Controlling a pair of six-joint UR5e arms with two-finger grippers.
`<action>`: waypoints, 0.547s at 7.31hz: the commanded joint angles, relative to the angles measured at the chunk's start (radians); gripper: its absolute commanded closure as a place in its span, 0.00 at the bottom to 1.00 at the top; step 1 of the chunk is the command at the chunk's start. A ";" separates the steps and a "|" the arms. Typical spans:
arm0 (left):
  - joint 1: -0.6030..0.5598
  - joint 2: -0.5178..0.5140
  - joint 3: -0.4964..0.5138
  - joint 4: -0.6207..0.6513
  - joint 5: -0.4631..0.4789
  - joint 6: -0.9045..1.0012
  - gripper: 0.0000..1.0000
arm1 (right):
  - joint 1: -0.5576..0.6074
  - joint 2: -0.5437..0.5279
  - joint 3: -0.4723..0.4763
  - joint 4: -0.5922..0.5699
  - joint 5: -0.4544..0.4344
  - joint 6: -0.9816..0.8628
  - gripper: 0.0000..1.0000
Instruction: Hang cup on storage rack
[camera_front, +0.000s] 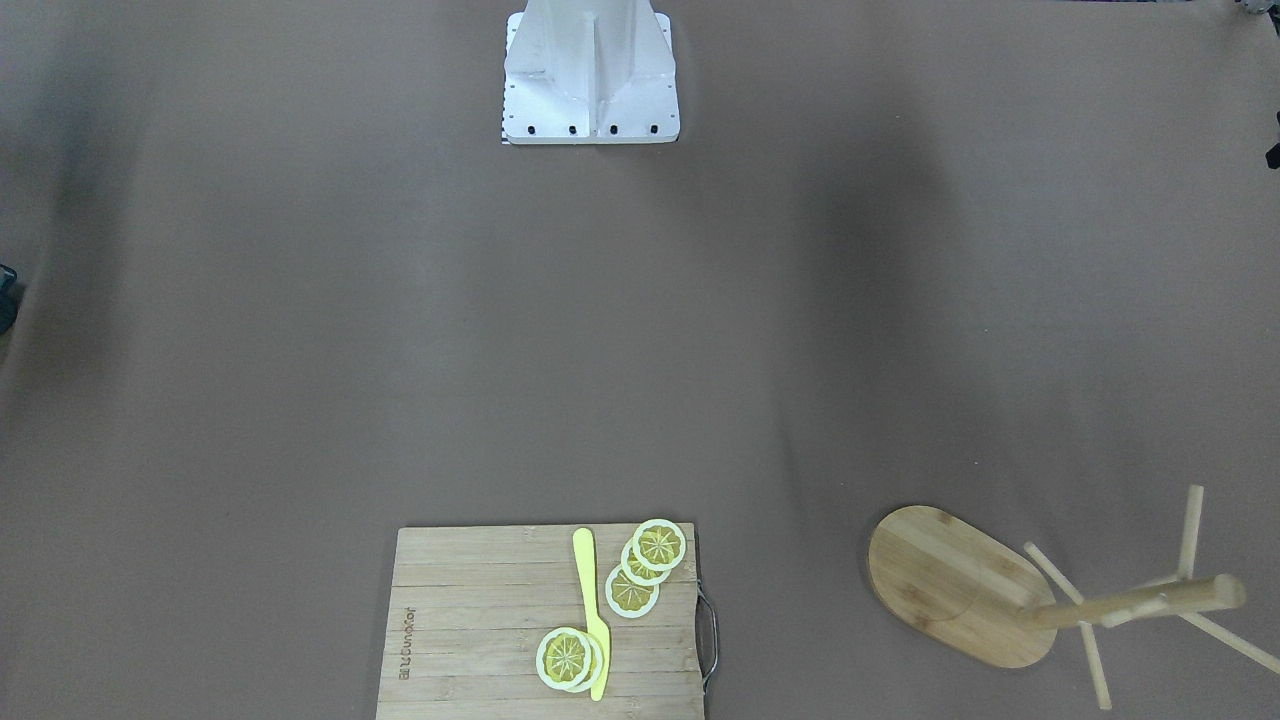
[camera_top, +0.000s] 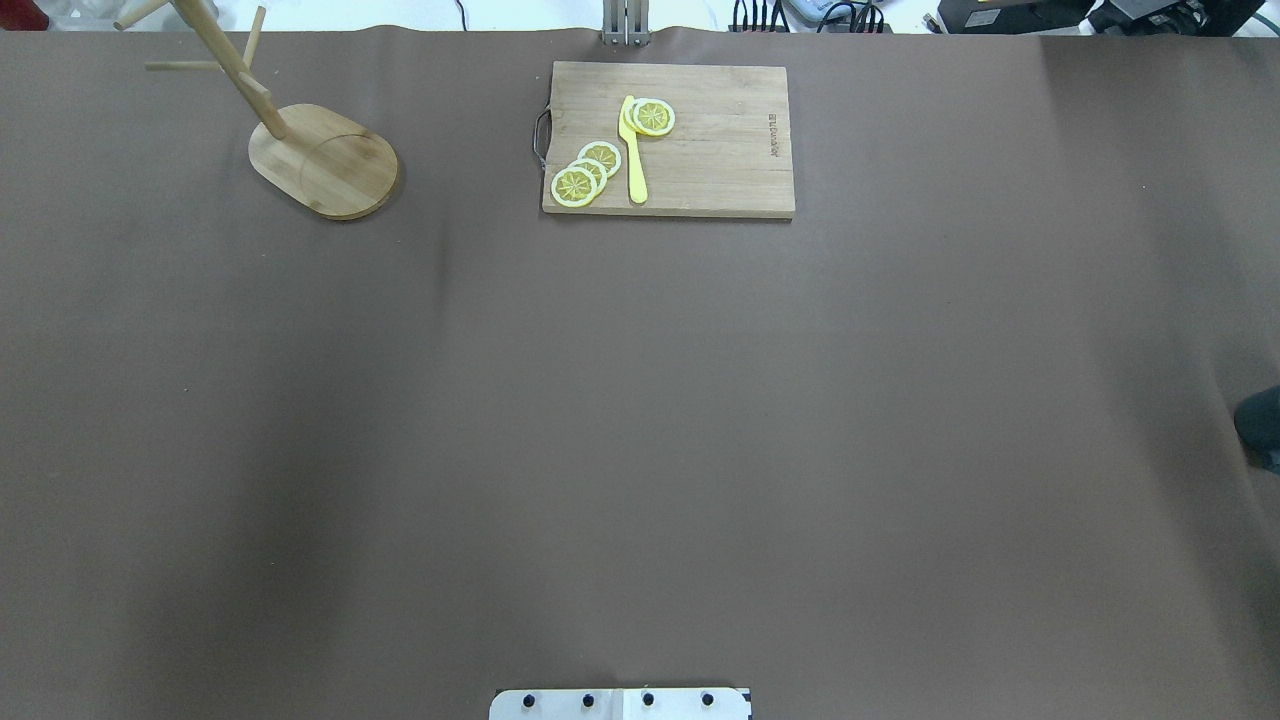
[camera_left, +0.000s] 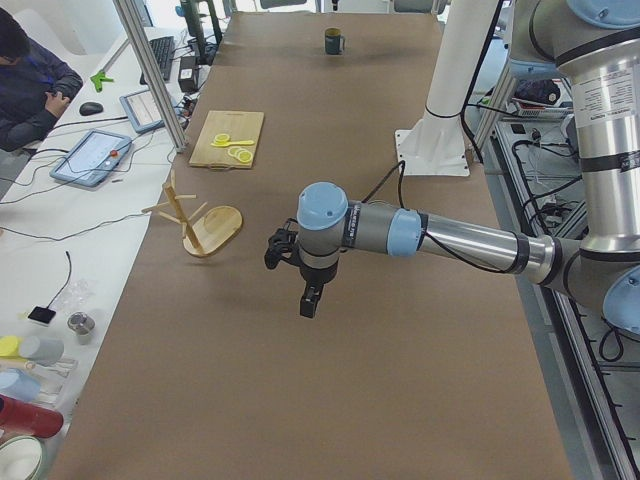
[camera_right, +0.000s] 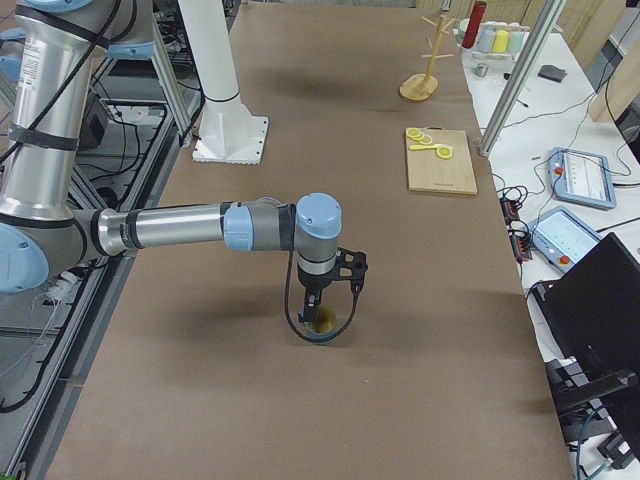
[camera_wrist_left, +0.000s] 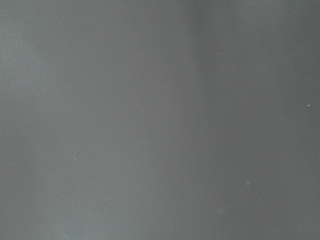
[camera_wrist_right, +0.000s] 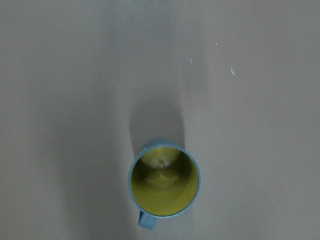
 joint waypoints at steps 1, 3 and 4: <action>-0.007 -0.026 -0.053 0.000 -0.007 -0.003 0.01 | 0.018 0.036 0.016 0.000 0.006 0.007 0.00; -0.010 -0.075 -0.036 -0.029 -0.088 -0.005 0.01 | 0.028 0.019 0.021 0.017 0.018 0.002 0.00; -0.010 -0.127 0.021 -0.087 -0.085 -0.006 0.01 | 0.028 0.013 0.023 0.019 0.020 -0.001 0.00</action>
